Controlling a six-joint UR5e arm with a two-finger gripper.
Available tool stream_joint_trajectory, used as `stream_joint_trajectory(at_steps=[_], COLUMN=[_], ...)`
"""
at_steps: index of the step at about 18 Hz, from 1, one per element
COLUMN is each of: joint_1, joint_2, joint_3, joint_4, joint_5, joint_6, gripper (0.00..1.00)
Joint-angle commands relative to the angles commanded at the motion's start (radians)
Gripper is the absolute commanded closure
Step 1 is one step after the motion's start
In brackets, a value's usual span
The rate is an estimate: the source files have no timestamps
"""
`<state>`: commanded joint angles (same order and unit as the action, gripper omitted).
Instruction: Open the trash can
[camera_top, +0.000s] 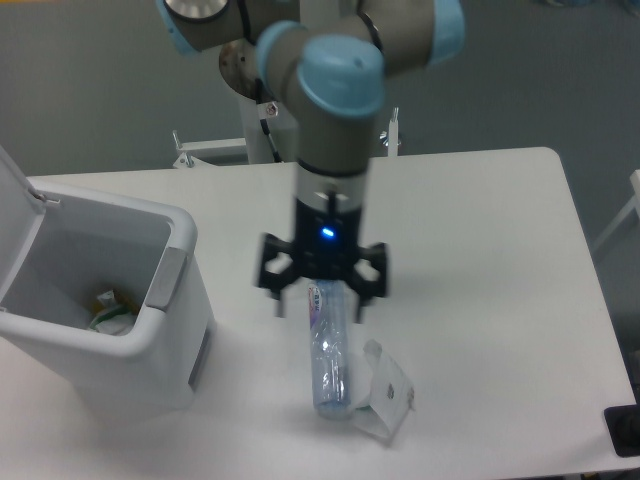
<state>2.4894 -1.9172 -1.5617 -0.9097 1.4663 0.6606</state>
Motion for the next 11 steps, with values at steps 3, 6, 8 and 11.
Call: stream_joint_trajectory(at_steps=[3,6,8,11], joint_1=[0.055,0.085,0.094,0.1], joint_2=[-0.054,-0.069,-0.075,-0.074], joint_3=[0.032,0.037,0.032,0.026], joint_4=[-0.002,-0.002,-0.002,0.0], joint_5=[0.032,0.04,0.042,0.048], joint_6=[0.187,0.328,0.382,0.409], gripper=[0.0,0.0,0.0,0.0])
